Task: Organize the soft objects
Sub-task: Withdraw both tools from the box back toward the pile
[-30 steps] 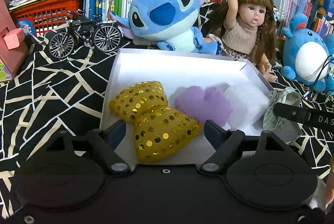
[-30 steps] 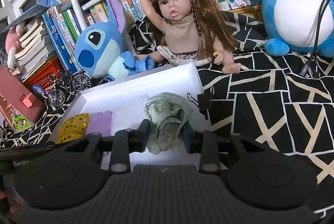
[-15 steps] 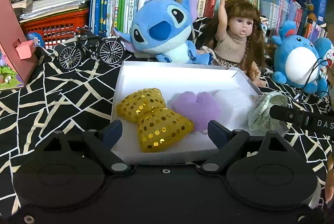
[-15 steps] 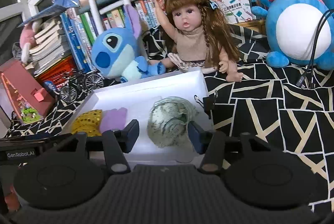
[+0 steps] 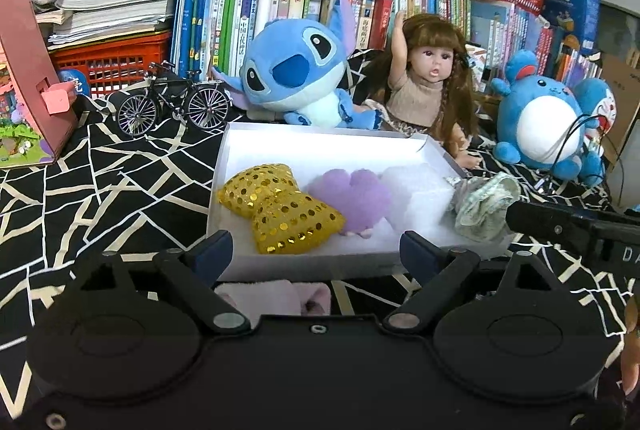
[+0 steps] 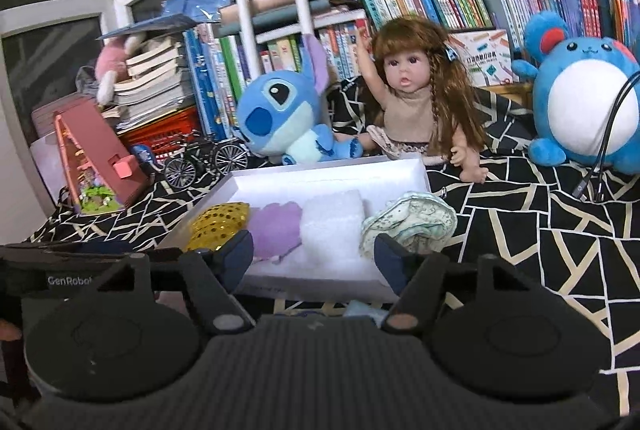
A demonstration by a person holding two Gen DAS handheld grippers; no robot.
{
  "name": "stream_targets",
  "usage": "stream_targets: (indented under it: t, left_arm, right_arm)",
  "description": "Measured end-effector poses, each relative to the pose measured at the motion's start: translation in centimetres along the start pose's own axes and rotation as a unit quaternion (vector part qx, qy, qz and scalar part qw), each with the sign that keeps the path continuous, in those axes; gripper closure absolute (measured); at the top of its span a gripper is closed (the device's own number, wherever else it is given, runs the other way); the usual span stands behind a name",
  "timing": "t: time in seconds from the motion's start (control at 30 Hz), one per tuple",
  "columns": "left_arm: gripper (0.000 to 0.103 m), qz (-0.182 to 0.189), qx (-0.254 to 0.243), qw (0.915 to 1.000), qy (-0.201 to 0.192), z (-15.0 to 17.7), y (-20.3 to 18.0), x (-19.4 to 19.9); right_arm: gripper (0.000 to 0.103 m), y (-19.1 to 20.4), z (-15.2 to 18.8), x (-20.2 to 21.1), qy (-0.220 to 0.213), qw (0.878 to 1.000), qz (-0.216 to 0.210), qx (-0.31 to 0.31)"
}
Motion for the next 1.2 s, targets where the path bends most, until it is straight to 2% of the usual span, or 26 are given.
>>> stream_targets:
  t: [0.43, 0.97, 1.2]
  left_arm:
    - [0.011, 0.005, -0.003, 0.9998, -0.021, 2.1, -0.6, 3.5]
    - [0.01, 0.008, 0.017, 0.9995, -0.026, 5.2, -1.0, 5.4]
    - [0.01, -0.006, 0.017, 0.9993, -0.034, 6.0, -0.6, 6.1]
  right_arm:
    - [0.02, 0.5, 2.3, 3.0, -0.009, 1.0, -0.006, 0.021]
    - [0.016, 0.0, 5.3, 5.3, -0.02, 0.998, 0.015, 0.059]
    - [0.016, -1.0, 6.1, 5.9, -0.026, 0.998, 0.03, 0.058]
Point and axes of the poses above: each gripper's, at about its wrist camera, not at the fingertips, and x roughly against the way its jaws point, y to its left, z to its underside, the point moved 10 cm from there along -x, roughly the way its jaws point, and after that the axes turned 10 degrees about -x, right-handed, at the moved point
